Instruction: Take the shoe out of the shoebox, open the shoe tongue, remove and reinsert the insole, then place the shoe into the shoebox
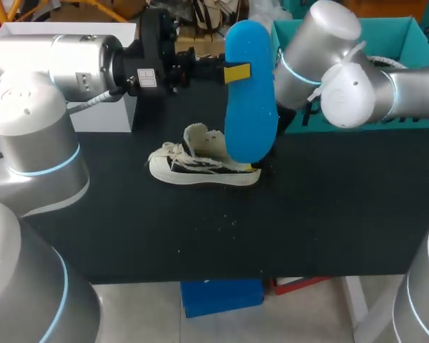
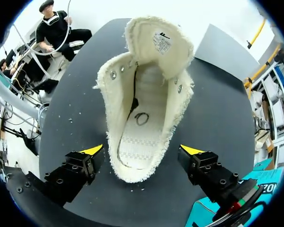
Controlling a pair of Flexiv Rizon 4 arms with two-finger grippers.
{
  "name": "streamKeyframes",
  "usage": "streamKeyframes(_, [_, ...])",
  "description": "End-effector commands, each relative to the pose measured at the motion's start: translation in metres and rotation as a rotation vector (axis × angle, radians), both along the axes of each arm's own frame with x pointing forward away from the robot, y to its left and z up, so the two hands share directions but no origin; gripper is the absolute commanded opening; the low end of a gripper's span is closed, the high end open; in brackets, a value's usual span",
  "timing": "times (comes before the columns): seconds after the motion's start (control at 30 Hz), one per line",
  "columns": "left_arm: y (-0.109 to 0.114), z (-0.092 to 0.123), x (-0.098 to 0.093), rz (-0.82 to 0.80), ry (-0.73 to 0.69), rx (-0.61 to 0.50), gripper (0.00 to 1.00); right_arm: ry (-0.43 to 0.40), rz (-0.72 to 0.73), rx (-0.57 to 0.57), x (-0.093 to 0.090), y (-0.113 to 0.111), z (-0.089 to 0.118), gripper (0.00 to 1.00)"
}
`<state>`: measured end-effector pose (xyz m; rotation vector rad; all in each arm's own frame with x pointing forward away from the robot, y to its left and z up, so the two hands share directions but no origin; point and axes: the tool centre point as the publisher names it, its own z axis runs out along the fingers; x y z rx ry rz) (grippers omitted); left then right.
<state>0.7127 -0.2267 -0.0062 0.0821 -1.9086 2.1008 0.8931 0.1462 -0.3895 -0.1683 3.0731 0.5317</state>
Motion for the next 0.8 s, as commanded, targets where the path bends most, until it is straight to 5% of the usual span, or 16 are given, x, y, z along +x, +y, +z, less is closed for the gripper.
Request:
streamKeyframes(0.03, [-0.001,-0.001,-0.001,0.005,-0.001,0.001,0.0,-0.037,-0.026,-0.383,0.002,0.011,0.001,1.0])
streamKeyframes(0.4, [-0.001,-0.001,-0.001,0.005,-0.001,0.001,0.0,-0.014,-0.044,-0.393,0.0,0.022,-0.005,1.0])
streamKeyframes(0.8, [-0.001,-0.001,-0.001,0.005,-0.001,0.001,0.0,0.023,-0.086,-0.202,-0.001,0.019,-0.013,1.0])
